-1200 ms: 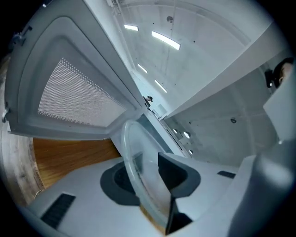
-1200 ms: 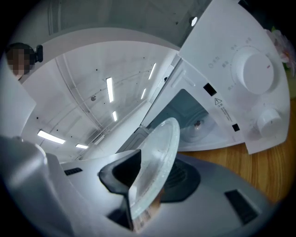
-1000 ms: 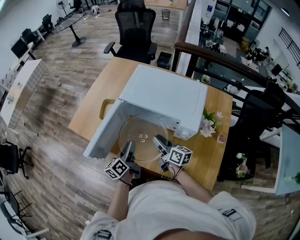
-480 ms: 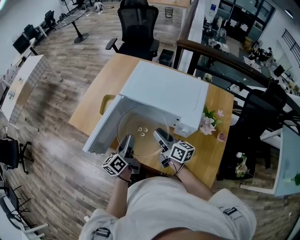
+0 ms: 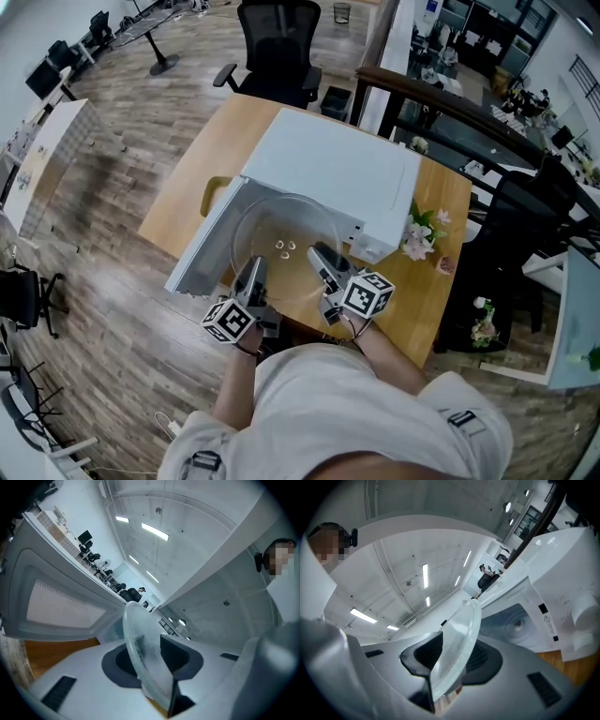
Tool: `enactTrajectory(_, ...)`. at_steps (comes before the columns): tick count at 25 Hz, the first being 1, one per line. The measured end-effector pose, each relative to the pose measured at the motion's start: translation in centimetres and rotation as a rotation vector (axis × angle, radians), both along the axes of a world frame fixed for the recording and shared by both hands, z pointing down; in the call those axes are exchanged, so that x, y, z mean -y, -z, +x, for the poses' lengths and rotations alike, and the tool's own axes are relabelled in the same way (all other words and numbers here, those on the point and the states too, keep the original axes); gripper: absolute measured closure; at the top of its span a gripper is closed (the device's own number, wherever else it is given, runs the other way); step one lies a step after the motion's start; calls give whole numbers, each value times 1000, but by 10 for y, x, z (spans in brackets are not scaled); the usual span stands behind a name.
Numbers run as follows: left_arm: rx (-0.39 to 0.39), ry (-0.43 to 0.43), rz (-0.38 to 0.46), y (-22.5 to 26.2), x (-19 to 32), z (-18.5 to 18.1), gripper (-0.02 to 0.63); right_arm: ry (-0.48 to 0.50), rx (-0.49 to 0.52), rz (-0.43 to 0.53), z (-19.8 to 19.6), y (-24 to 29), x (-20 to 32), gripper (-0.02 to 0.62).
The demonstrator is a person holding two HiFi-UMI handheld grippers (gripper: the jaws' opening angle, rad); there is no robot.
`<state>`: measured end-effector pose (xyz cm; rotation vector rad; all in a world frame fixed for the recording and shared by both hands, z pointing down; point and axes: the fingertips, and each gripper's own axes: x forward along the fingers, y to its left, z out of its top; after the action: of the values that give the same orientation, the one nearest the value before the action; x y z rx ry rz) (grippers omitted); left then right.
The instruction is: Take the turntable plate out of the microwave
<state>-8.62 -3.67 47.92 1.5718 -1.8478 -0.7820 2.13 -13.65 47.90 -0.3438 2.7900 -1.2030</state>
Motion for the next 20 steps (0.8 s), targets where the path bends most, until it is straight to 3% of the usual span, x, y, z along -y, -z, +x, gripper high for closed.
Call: enactTrajectory(20, 40, -9, 33, 25, 9, -5, 477, -5, 35, 42, -5, 25, 8, 466)
